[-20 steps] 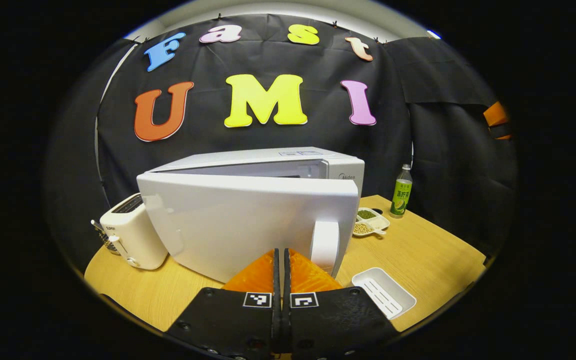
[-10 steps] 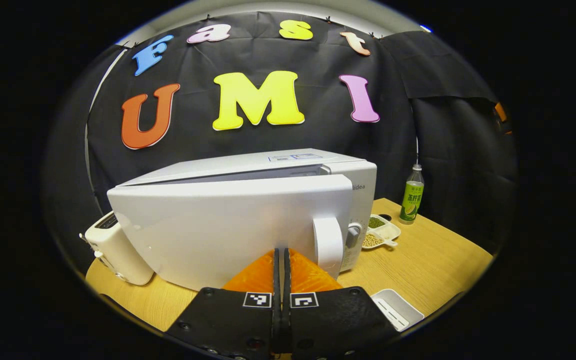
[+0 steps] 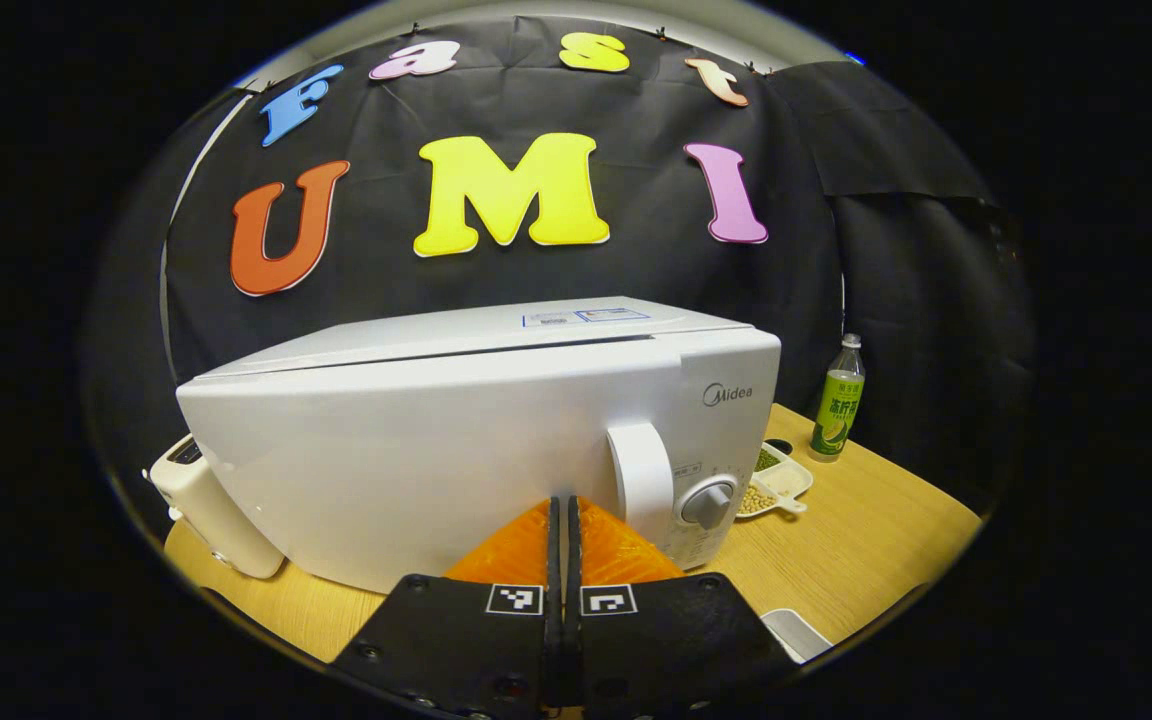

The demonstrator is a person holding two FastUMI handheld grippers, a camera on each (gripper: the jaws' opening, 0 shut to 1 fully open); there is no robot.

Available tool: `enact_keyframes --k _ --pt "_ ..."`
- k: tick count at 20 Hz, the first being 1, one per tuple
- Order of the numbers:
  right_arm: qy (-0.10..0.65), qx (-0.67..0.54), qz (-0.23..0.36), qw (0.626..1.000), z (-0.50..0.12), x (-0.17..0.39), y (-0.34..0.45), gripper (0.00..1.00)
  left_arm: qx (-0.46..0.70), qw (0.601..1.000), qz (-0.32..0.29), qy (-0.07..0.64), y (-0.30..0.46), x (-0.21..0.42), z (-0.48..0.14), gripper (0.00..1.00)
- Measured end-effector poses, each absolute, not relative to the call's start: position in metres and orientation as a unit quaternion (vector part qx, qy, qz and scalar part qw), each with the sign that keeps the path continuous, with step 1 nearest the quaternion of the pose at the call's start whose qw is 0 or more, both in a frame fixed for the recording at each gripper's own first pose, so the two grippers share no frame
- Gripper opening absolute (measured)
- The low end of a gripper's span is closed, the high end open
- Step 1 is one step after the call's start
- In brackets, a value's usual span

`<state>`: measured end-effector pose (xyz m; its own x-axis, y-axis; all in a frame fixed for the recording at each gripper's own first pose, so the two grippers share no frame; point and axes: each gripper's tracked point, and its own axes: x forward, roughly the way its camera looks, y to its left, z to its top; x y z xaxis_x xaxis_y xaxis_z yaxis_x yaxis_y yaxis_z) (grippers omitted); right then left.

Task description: Open the microwave oven with the left hand, put the food in, and close the microwave oven.

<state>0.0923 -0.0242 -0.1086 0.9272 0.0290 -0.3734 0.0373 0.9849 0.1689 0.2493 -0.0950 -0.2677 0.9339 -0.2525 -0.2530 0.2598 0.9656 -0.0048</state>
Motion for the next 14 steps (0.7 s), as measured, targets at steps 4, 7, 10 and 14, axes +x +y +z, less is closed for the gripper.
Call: enact_keyframes --k 4,7,10,14 --pt "0.189 0.090 0.000 0.978 -0.109 0.094 -0.024 0.92 0.018 0.983 -0.128 0.126 -0.094 0.249 -0.268 0.00" --pt "0.188 0.088 0.002 0.978 -0.107 0.093 -0.021 0.92 0.018 0.984 -0.125 0.125 -0.094 0.249 -0.268 0.00" --pt "0.185 0.083 0.003 0.979 -0.103 0.091 -0.018 0.92 0.017 0.985 -0.122 0.124 -0.094 0.251 -0.267 0.00" --pt "0.178 0.078 0.008 0.981 -0.096 0.088 -0.010 0.92 0.014 0.985 -0.114 0.129 -0.098 0.262 -0.272 0.00"
